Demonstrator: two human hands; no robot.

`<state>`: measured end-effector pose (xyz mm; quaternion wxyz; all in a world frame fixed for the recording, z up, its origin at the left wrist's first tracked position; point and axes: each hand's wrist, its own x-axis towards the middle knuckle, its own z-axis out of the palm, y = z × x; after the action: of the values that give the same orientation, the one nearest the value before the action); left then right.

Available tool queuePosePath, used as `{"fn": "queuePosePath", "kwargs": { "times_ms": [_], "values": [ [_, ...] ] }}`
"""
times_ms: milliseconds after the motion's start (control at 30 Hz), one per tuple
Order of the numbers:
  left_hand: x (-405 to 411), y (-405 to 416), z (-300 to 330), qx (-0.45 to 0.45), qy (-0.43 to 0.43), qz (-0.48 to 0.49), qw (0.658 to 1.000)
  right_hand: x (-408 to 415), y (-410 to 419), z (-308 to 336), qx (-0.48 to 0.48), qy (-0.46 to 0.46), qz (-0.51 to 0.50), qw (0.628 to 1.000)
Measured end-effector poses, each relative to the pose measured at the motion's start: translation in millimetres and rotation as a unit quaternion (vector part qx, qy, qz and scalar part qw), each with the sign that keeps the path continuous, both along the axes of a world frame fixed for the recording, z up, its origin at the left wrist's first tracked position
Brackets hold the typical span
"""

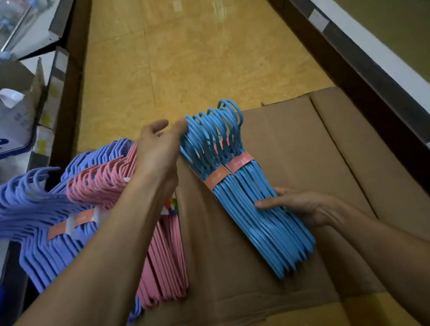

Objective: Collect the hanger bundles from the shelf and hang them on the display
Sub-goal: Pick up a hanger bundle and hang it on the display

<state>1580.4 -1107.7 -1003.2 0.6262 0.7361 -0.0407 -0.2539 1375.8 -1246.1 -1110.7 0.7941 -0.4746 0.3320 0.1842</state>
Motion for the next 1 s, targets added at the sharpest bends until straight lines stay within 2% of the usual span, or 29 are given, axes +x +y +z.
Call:
{"fn": "queuePosePath", "kwargs": {
  "times_ms": [200,367,533,600,767,867,1000],
  "values": [
    [-31.9,-31.8,-16.9,-0.012,0.078,-0.113,0.99,-19.7,-11.1,-14.0,-0.057,0.027,-0.009,0.998],
    [-34.7,-41.9,-19.9,-0.035,0.106,-0.126,0.986,-23.9,-11.5,-19.8,-0.069,0.007,-0.001,0.998],
    [-33.4,-37.7,-19.1,-0.066,0.124,-0.133,0.981,-25.8,-6.9,-12.0,-0.162,-0.012,0.039,0.986],
    [-33.9,-37.4,-18.6,-0.071,0.124,-0.133,0.981,-25.6,0.1,-12.4,-0.214,-0.02,0.024,0.976],
    [-36.0,-43.4,-19.5,-0.081,0.13,-0.132,0.979,-18.5,30.9,-19.9,-0.398,0.023,-0.053,0.916],
    [-35.8,-43.1,-20.2,-0.079,0.128,-0.13,0.98,-12.7,45.5,-15.4,-0.503,0.066,-0.025,0.862],
    [-38.1,-39.6,-20.2,-0.092,0.125,-0.117,0.981,-1.1,66.9,-9.6,-0.562,0.123,-0.012,0.818]
  ]
}}
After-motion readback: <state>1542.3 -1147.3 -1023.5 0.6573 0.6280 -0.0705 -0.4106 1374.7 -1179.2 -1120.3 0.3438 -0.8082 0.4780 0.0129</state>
